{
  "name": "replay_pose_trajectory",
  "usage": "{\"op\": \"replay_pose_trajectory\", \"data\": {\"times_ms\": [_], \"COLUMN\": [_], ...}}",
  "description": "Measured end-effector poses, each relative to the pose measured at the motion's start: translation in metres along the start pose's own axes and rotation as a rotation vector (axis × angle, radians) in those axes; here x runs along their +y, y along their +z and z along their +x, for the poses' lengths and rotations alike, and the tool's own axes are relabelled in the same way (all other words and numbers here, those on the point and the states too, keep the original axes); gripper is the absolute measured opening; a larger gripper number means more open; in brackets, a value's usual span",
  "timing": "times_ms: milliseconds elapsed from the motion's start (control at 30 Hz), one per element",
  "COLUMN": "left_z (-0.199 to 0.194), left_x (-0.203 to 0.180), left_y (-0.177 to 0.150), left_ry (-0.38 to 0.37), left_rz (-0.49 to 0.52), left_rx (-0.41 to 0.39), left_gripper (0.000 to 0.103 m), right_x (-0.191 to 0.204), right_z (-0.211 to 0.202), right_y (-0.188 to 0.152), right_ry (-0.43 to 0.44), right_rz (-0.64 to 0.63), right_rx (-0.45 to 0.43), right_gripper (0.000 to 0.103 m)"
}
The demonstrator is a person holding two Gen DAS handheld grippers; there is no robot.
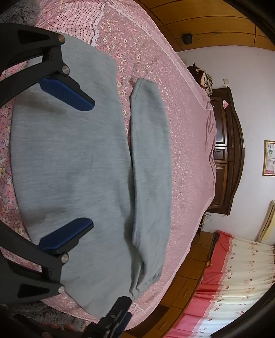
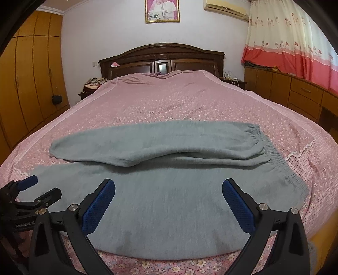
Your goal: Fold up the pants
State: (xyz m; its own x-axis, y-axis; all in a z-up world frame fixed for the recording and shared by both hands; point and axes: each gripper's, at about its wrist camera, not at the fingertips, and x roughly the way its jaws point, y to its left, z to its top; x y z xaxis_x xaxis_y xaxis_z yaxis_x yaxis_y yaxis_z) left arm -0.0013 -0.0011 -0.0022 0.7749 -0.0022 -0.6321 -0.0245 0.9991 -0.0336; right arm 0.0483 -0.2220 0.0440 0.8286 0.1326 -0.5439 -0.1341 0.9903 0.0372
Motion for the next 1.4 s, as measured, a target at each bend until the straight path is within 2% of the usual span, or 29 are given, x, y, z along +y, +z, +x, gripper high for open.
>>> {"op": "replay_pose_trajectory", "data": {"times_ms": [400, 533, 767, 1400], "left_z": [0.001, 0.001, 0.002, 0.002], "left_x": [-0.001, 0.0, 0.001, 0.002], "left_y": [0.0, 0.0, 0.0, 0.0], "left_ry": [-0.002, 0.006, 0.003, 0.007], "left_rz": [0.002, 0.0, -0.007, -0.014], "left_rx": [-0.003, -0.008, -0.003, 0.004], "left_gripper": [0.103, 0.103, 0.103, 0.103], "right_x": [-0.013, -0.009, -0.007, -0.006], "right_z": [0.002, 0.001, 0.003, 0.005], "right_y": [-0.001, 0.0, -0.001, -0.003], "right_ry": [-0.004, -0.03, -0.011, -0.034], "right_rz": [0.052, 0.029, 0.015, 0.017], "right_rx": [0.009, 0.005, 0.013, 0.017], "right_gripper": [0.103, 0.103, 0.103, 0.103]}}
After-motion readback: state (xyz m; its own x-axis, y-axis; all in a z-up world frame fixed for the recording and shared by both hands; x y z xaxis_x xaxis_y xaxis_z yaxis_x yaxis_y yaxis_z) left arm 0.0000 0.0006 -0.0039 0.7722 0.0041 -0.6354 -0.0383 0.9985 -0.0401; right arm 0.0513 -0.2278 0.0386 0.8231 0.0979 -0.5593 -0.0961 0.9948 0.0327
